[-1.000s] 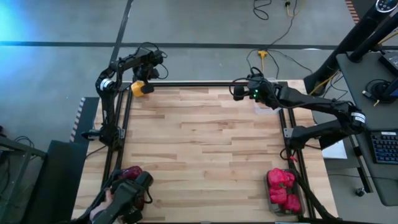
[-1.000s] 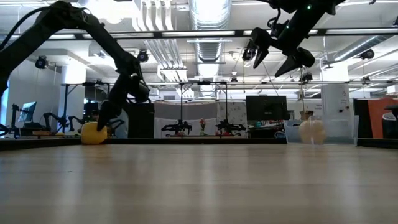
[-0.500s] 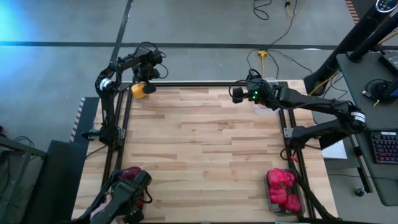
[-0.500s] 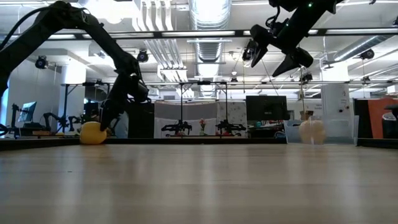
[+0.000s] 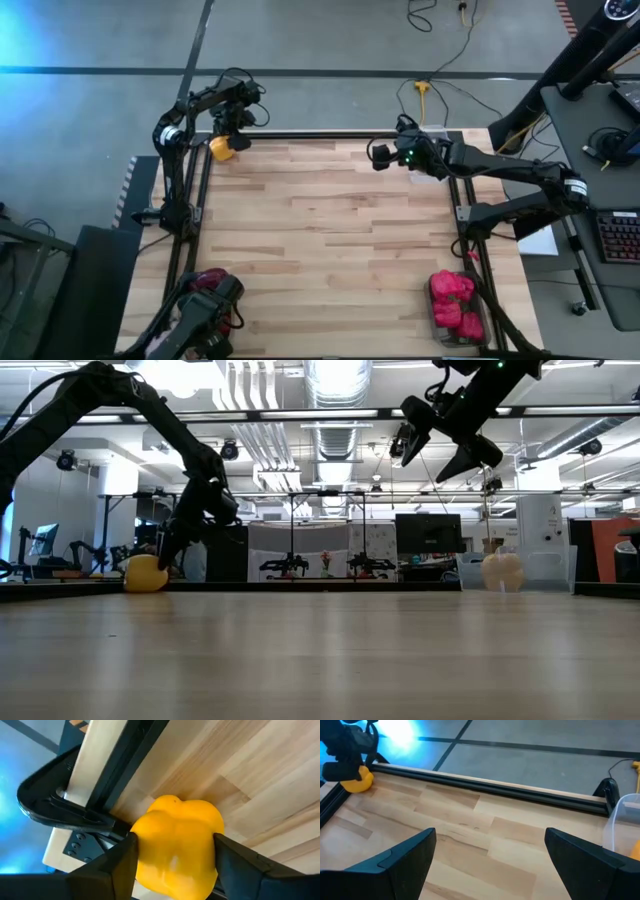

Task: Sort produce into baskets
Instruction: Put the yellow bell pepper into the transparent bin

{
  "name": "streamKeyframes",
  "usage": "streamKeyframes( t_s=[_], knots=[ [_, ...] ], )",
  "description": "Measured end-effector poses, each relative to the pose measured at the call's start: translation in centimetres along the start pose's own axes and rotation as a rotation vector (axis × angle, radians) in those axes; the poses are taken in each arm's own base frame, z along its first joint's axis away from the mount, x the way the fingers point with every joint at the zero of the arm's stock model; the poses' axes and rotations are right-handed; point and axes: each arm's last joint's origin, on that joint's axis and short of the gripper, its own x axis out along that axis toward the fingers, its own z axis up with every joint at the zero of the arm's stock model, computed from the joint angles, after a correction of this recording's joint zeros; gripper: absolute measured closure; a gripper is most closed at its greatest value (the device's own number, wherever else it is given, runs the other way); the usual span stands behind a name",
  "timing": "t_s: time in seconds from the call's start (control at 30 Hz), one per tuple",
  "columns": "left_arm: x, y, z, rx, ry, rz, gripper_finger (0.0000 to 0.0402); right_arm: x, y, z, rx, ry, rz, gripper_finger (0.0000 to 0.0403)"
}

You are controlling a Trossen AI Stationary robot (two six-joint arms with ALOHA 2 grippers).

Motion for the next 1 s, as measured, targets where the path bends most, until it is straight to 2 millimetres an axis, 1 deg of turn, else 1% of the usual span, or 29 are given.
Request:
streamKeyframes(
  t_s=[0.1, 0.17, 0.3, 0.4, 0.57, 0.7, 0.77, 0.83, 0.9, 1.0],
  knots=[
    [-0.3, -0.2, -0.1, -0.045, -0.019, -0.049, 0.0193, 0.0, 0.0, 0.0, -0.001, 0.001, 0.001, 0.0037],
    [-0.9, -0.6, 0.0, -0.066, -0.062, -0.099, 0.0191, 0.0, 0.0, 0.0, -0.001, 0.000, 0.001, 0.0037],
    [-2.4, -2.1, 0.4, -0.073, -0.132, -0.183, 0.0190, 0.0, 0.0, 0.0, -0.001, 0.000, 0.001, 0.0037],
    [-4.2, -3.7, 0.8, -0.068, -0.204, -0.253, 0.0190, 0.0, 0.0, 0.0, -0.002, -0.001, -0.001, 0.0037],
    [-7.3, -8.2, 2.3, 0.007, -0.343, -0.345, 0.0190, 0.0, 0.0, 0.1, -0.056, -0.008, 0.004, 0.0037],
    [-9.2, -12.3, 4.1, 0.097, -0.518, -0.398, 0.0189, 0.0, 0.3, -0.2, -0.264, 0.044, 0.086, 0.0037],
    [-9.7, -14.2, 5.1, 0.133, -0.613, -0.454, 0.0189, 0.1, 0.4, -0.6, -0.346, 0.068, 0.123, 0.0037],
    [-10.1, -16.2, 6.0, 0.168, -0.672, -0.507, 0.0189, 0.2, 0.4, -1.3, -0.415, 0.096, 0.136, 0.0037],
    [-10.1, -18.2, 6.6, 0.191, -0.693, -0.524, 0.0189, 0.2, 0.4, -1.9, -0.460, 0.130, 0.172, 0.0037],
    [-10.1, -20.9, 7.1, 0.231, -0.704, -0.532, 0.0189, 0.0, 1.0, -2.8, -0.522, 0.182, 0.272, 0.0037]
  ],
)
